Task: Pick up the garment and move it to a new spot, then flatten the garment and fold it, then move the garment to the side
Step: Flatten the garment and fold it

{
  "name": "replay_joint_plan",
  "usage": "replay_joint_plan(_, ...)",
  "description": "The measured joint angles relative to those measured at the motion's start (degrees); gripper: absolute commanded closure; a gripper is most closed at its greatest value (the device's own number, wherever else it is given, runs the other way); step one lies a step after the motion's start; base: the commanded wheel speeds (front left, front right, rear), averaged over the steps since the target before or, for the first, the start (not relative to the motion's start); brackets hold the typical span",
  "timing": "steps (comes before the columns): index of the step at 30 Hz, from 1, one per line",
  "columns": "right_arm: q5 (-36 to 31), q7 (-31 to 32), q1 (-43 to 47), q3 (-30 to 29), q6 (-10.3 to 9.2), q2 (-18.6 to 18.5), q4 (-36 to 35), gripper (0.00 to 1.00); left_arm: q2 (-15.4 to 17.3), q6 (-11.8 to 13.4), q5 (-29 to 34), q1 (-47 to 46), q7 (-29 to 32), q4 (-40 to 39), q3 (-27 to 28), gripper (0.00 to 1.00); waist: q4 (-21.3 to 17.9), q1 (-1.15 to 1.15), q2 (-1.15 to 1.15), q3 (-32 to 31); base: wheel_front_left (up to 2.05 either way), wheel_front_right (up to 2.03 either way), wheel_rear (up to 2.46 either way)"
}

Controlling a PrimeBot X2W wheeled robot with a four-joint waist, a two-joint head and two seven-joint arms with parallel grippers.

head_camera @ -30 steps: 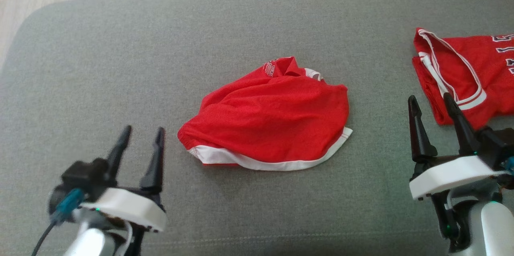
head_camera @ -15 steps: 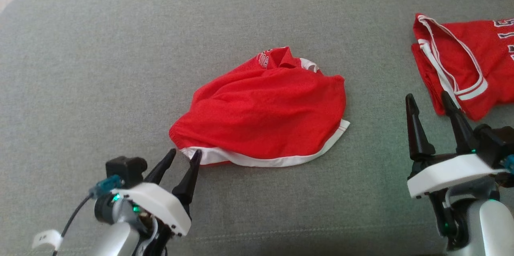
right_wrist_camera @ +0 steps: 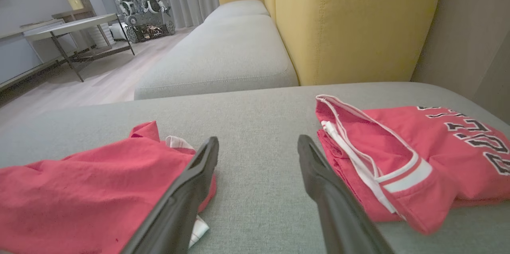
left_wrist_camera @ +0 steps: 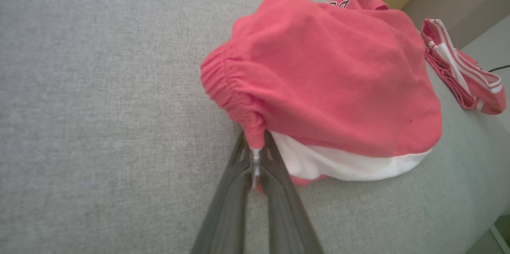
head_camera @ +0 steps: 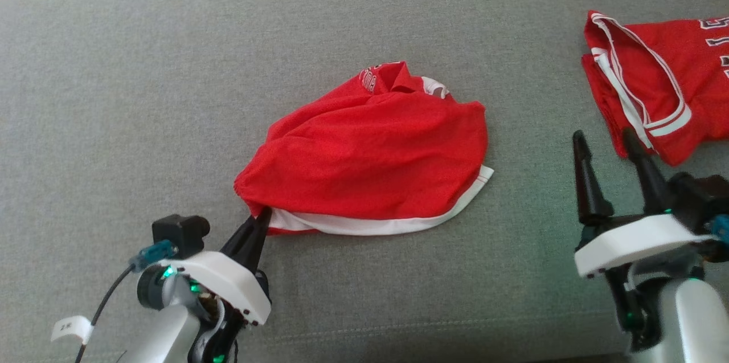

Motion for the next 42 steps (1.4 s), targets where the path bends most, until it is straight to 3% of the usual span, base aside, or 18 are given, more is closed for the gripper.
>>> replay_joint_plan(4, -0.97, 0.33, -0.15, 1.8, 0.0, -0.12, 2.49, 0.0, 0.09, 0.51, 0.54, 0.01, -0.46, -0.44, -0.19, 1.0, 0.31, 0.0, 0.0, 0.08, 0.0, 0.0, 0.0)
replay_joint_plan(9, -0.58, 1.01, -2.52, 7.38, 0.0, -1.68, 12.14, 0.0, 0.31, 1.08, 1.65, -0.14, -0.46, -2.47, -0.73, 1.0, 1.47, 0.0, 0.0, 0.98, 0.0, 0.0, 0.0)
replay_joint_plan(22, 0.68, -1.62, -12.94, 12.36, 0.0, -2.38, 32.75, 0.0, 0.54, 1.52, 2.96, -1.8, -0.48, -5.24, -2.03, 1.0, 3.43, 0.0, 0.0, 3.48, 0.0, 0.0, 0.0)
replay_joint_plan(23, 1.15, -1.89, -13.56, 12.61, 0.0, -2.47, 33.45, 0.86, 0.66, 1.54, 2.97, -1.8, -0.48, -5.48, -2.1, 1.0, 3.6, 0.0, 0.0, 3.56, 0.0, 0.0, 0.0)
replay_joint_plan(24, 1.8, -2.15, -14.2, 12.76, 0.0, -2.56, 34.1, 1.0, 0.77, 1.69, 2.98, -1.8, -0.47, -5.82, -2.14, 1.0, 3.75, 0.0, 0.0, 3.63, 0.0, 0.0, 0.0)
replay_joint_plan(30, 5.16, -4.9, -13.78, 12.95, 0.0, -2.86, 32.34, 1.0, 2.85, 3.21, 4.42, -1.75, 0.89, -9.58, -2.52, 1.0, 4.02, 0.0, 0.0, 2.94, 0.0, 0.0, 0.0)
replay_joint_plan(35, 5.89, -5.56, -11.04, 10.7, 0.0, -3.82, 21.07, 1.0, 6.33, 5.84, 6.3, -1.69, 4.55, -16.93, -2.42, 1.0, 3.76, 0.0, 0.0, 1.29, 0.0, 0.0, 0.0)
replay_joint_plan(42, 6.53, -0.96, -8.74, 6.03, 0.0, -3.87, 3.77, 1.0, 10.45, 7.14, 7.8, -2.62, 10.26, -27.3, -2.0, 1.0, 3.44, 0.0, 0.0, -1.79, 0.0, 0.0, 0.0)
